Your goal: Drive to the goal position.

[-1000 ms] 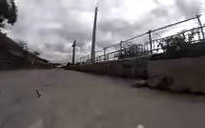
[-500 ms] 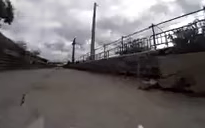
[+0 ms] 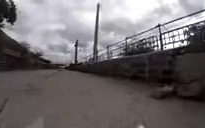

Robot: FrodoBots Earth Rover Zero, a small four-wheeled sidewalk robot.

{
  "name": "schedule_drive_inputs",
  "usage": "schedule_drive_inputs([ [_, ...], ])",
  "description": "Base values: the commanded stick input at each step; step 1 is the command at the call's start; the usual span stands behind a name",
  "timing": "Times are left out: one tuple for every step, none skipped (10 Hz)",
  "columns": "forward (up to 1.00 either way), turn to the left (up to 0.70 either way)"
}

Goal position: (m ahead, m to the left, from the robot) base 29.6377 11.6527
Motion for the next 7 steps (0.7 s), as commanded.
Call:
schedule_drive_inputs([
  [1.0, 0.0],
  [1.0, 0.0],
  [1.0, 0.0],
  [1.0, 0.0],
  [1.0, 0.0],
  [1.0, 0.0],
  [1.0, 0.0],
])
